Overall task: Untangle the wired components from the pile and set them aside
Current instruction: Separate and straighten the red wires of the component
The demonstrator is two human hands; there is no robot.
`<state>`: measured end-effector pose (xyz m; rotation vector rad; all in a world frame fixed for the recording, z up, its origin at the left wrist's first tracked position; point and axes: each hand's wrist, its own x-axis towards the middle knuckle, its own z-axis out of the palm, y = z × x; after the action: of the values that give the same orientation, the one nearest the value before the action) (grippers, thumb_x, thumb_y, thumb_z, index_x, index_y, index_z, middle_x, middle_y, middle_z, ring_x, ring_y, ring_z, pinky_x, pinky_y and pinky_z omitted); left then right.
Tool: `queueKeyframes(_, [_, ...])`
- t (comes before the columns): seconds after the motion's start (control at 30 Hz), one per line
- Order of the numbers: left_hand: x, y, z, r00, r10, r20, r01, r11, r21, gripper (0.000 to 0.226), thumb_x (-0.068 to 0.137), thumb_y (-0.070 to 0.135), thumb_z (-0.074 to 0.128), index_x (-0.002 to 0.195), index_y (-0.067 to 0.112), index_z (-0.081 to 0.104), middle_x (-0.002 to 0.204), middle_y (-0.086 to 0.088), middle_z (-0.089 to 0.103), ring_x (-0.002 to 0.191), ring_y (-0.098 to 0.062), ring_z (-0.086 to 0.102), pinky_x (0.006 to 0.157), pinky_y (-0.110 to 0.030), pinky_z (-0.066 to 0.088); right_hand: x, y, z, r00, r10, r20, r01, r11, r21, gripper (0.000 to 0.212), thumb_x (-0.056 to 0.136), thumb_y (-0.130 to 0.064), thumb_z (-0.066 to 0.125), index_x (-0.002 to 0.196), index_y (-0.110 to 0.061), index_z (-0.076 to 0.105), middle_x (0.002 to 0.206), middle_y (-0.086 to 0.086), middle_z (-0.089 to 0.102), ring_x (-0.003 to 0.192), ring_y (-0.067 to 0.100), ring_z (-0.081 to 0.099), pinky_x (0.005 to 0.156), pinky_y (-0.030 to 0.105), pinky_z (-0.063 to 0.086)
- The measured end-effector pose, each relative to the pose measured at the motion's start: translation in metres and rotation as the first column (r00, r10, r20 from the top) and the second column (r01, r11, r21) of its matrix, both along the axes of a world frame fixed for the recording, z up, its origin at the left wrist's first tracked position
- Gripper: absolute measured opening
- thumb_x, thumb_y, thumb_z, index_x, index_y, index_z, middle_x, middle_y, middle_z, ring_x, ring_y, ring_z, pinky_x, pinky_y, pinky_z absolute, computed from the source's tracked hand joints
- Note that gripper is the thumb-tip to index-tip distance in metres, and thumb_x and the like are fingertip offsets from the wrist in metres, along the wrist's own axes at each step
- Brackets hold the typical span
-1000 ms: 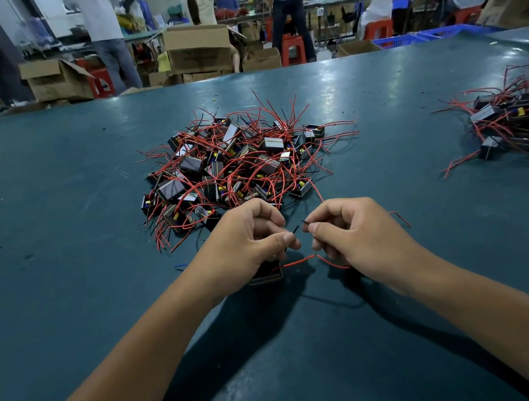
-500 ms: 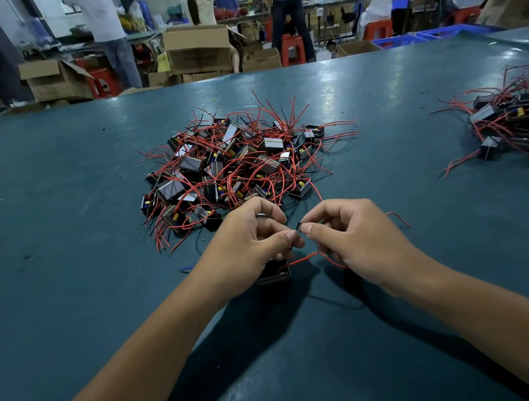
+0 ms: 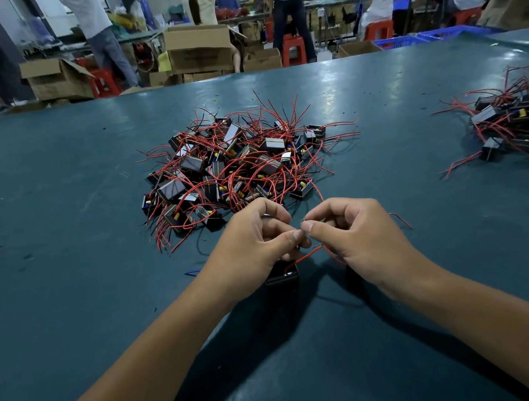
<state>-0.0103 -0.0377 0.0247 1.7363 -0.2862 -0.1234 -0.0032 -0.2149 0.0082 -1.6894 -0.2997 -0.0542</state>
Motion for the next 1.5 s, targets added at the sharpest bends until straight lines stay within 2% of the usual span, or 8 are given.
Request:
queueKeyframes(0.3, [0.000, 0.003, 0.001, 0.999, 0.013, 0.050, -0.018, 0.995, 0.094, 0.016, 0.093, 0.002, 0.066, 0.103, 0.005, 0.054, 0.075, 0.000, 0.072, 0.063, -0.014, 0.064, 0.067, -0.028, 0.055, -0.002, 0.001, 0.002, 1.000, -0.004, 0.017, 0.005, 1.000, -0.029, 0.010, 0.090, -0.009, 0.070, 0.080, -0.008, 0.070, 0.047, -0.010, 0.049, 0.041, 0.003, 0.036, 0.042, 0.015, 0.029])
queueKeyframes(0.43, [-0.002, 0.008, 0.009, 0.881, -0.024, 0.473, -0.206, 0.879, 0.429, 0.006, 0.093, 0.020, 0.068, 0.096, 0.021, 0.063, 0.092, 0.007, 0.062, 0.078, -0.012, 0.060, 0.069, -0.016, 0.047, -0.006, -0.001, 0.005, 0.982, 0.015, 0.190, 0.023, 0.980, -0.197, 0.014, 0.090, -0.012, 0.070, 0.078, -0.019, 0.070, 0.049, -0.010, 0.050, 0.045, 0.004, 0.039, 0.047, 0.018, 0.032])
queueKeyframes(0.57, [-0.003, 0.008, 0.016, 0.834, -0.134, 0.535, -0.208, 0.822, 0.530, 0.006, 0.094, 0.021, 0.067, 0.091, 0.017, 0.066, 0.084, 0.007, 0.056, 0.080, -0.011, 0.051, 0.068, -0.011, 0.036, -0.009, -0.001, 0.007, 0.957, 0.043, 0.286, 0.047, 0.952, -0.302, 0.018, 0.089, -0.012, 0.070, 0.077, -0.025, 0.069, 0.048, -0.010, 0.048, 0.045, 0.003, 0.036, 0.046, 0.016, 0.030])
queueKeyframes(0.97, [-0.005, 0.018, 0.026, 0.923, -0.197, 0.330, -0.015, 0.839, 0.544, 0.015, 0.098, 0.026, 0.061, 0.085, 0.020, 0.066, 0.065, 0.018, 0.053, 0.060, 0.000, 0.046, 0.056, -0.012, 0.034, -0.011, -0.002, 0.011, 0.877, 0.162, 0.453, 0.074, 0.885, -0.460, 0.005, 0.089, -0.011, 0.071, 0.083, -0.011, 0.071, 0.057, -0.017, 0.050, 0.052, 0.002, 0.045, 0.055, 0.011, 0.032])
queueKeyframes(1.1, [-0.005, 0.014, 0.025, 0.998, -0.056, 0.040, 0.039, 0.939, 0.340, 0.027, 0.095, 0.014, 0.061, 0.068, 0.015, 0.064, 0.055, 0.009, 0.047, 0.050, -0.008, 0.035, 0.048, -0.019, 0.027, -0.012, -0.002, 0.012, 0.778, 0.235, 0.583, 0.171, 0.814, -0.556, 0.011, 0.089, -0.018, 0.064, 0.086, -0.009, 0.070, 0.070, -0.004, 0.064, 0.060, 0.004, 0.047, 0.058, 0.026, 0.044])
queueKeyframes(1.23, [-0.006, 0.008, 0.020, 0.947, 0.000, -0.320, 0.025, 0.997, 0.072, 0.029, 0.088, 0.010, 0.057, 0.059, 0.014, 0.058, 0.057, -0.002, 0.049, 0.046, -0.011, 0.036, 0.044, -0.019, 0.030, -0.012, -0.003, 0.011, 0.705, 0.310, 0.638, 0.185, 0.788, -0.588, 0.017, 0.094, -0.020, 0.058, 0.087, -0.008, 0.069, 0.076, -0.001, 0.066, 0.064, 0.012, 0.054, 0.059, 0.028, 0.045])
queueKeyframes(1.37, [-0.001, 0.019, 0.022, 0.998, -0.041, 0.056, 0.028, 0.975, 0.218, 0.015, 0.091, 0.005, 0.064, 0.078, 0.012, 0.067, 0.062, 0.002, 0.057, 0.054, -0.010, 0.048, 0.052, -0.022, 0.041, -0.008, -0.006, 0.010, 0.753, 0.255, 0.606, 0.156, 0.826, -0.542, 0.008, 0.090, -0.015, 0.066, 0.085, -0.009, 0.068, 0.073, -0.003, 0.065, 0.064, 0.008, 0.053, 0.062, 0.023, 0.044])
queueKeyframes(1.5, [0.001, 0.027, 0.024, 0.900, -0.229, 0.372, 0.050, 0.900, 0.432, 0.011, 0.085, 0.010, 0.077, 0.089, 0.020, 0.074, 0.085, 0.003, 0.065, 0.072, -0.019, 0.059, 0.067, -0.038, 0.050, -0.006, -0.007, 0.009, 0.773, 0.230, 0.591, 0.132, 0.853, -0.504, 0.005, 0.088, -0.014, 0.069, 0.085, -0.010, 0.069, 0.072, -0.008, 0.063, 0.065, 0.005, 0.053, 0.064, 0.010, 0.038])
